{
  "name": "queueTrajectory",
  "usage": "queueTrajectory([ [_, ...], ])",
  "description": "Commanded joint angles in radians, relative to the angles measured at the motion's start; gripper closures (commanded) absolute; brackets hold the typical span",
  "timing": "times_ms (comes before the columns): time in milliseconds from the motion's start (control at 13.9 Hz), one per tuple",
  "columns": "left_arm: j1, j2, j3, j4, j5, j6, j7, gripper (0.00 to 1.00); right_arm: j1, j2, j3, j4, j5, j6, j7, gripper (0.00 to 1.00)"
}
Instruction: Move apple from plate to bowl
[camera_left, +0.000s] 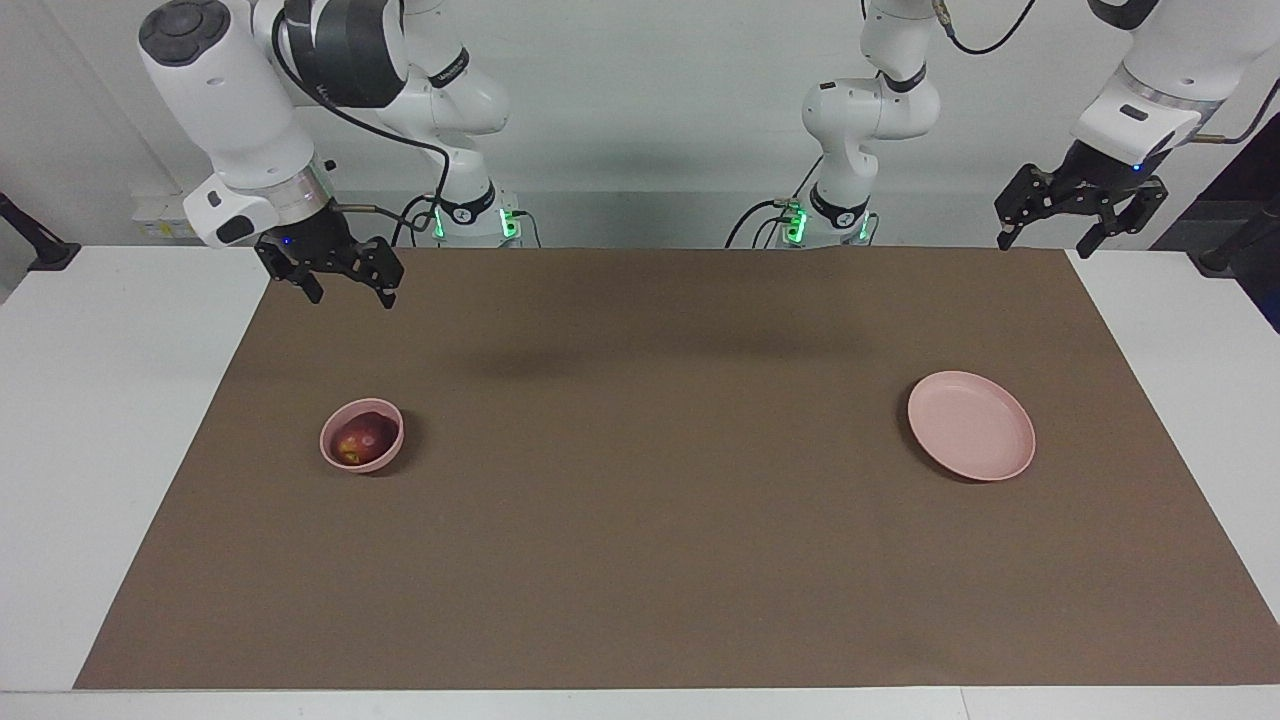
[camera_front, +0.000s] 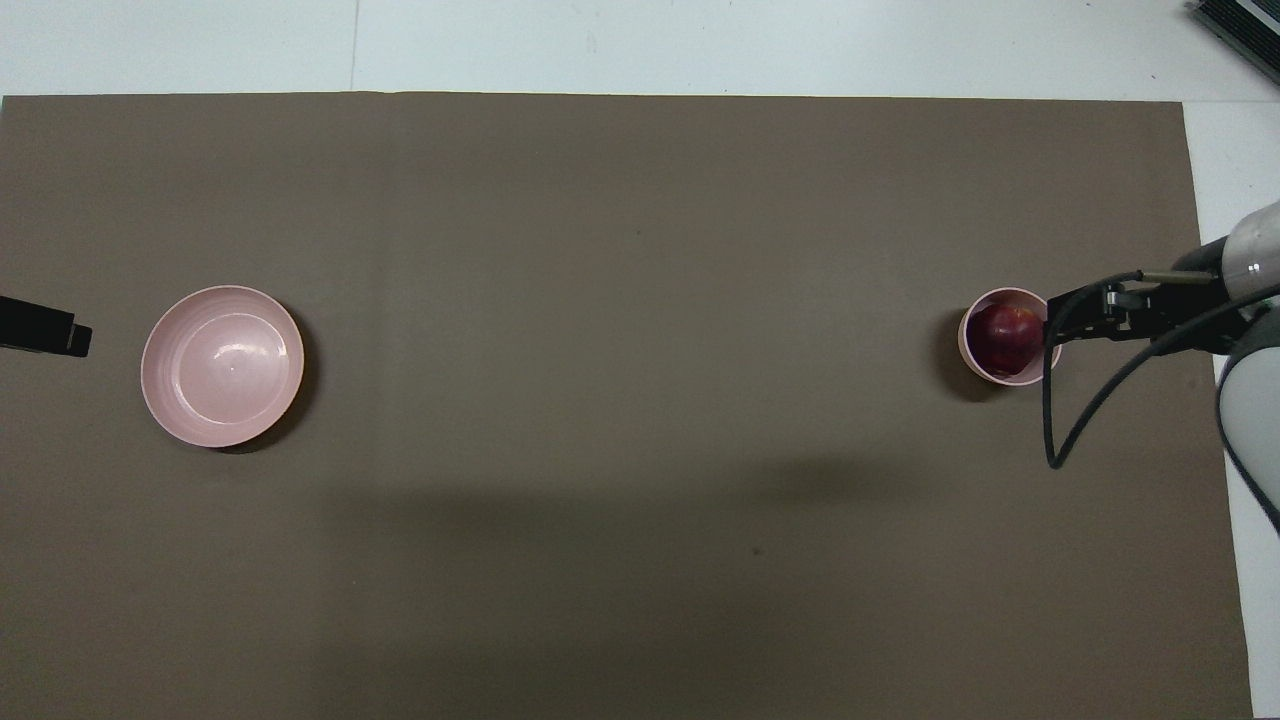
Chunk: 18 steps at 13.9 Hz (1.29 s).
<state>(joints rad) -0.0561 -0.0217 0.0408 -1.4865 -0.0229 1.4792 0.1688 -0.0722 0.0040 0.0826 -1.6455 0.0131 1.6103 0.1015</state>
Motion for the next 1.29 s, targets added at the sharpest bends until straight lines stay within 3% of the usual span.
queueTrajectory([
  [0, 0.016, -0.023, -0.01, -0.02, -0.011, -0.01, -0.006, 0.0, -0.02, -0.012, 0.0, 0.022, -0.001, -0.041, -0.045, 0.0],
  [359, 0.016, -0.023, -0.01, -0.02, -0.012, -0.008, -0.006, 0.0, -0.024, -0.038, -0.003, 0.061, 0.005, -0.112, -0.043, 0.0],
  [1220, 0.016, -0.023, -0.01, -0.02, -0.011, -0.008, -0.006, 0.0, -0.024, -0.044, -0.003, 0.053, 0.008, -0.118, -0.075, 0.0],
])
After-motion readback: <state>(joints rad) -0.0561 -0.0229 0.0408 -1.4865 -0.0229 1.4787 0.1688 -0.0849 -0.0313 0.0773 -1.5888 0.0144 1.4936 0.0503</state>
